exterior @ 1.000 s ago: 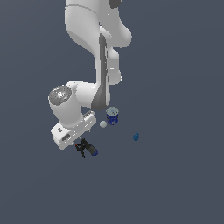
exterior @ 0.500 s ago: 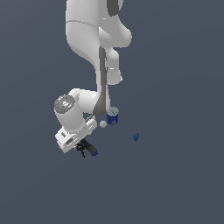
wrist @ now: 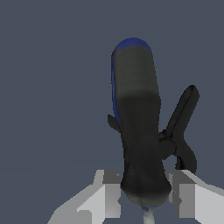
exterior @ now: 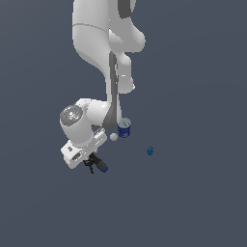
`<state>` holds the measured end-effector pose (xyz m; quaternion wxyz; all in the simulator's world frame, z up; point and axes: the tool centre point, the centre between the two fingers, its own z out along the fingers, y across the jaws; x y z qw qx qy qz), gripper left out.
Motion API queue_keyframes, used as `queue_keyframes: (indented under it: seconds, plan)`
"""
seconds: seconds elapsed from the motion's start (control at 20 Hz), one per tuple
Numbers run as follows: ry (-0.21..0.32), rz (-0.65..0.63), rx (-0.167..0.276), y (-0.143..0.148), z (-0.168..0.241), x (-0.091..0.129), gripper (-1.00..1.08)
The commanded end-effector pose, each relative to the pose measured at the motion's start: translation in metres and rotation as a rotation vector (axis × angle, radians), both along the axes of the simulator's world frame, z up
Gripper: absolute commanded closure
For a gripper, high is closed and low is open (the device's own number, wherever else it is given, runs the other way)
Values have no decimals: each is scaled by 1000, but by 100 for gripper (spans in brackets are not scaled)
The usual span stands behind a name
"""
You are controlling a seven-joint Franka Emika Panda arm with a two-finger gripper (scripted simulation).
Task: Pick up a designated object from a clutter of objects.
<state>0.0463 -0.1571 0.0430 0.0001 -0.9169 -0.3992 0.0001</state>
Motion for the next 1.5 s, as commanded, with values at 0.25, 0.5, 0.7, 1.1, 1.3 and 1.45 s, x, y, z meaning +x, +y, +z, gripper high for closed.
queue_keyframes:
  seconds: [0.25,0.5,0.7,1.1,1.3,1.45]
  plan:
    - [0,0,0,0,3,-1,108]
    - [0,0,0,-1,17,-8,108]
    - [0,0,0,-1,35,-16,108]
    - [0,0,0,-3,93,-42,108]
    - [0,0,0,-3,128,-57,108]
    - [0,0,0,-4,155,-69,108]
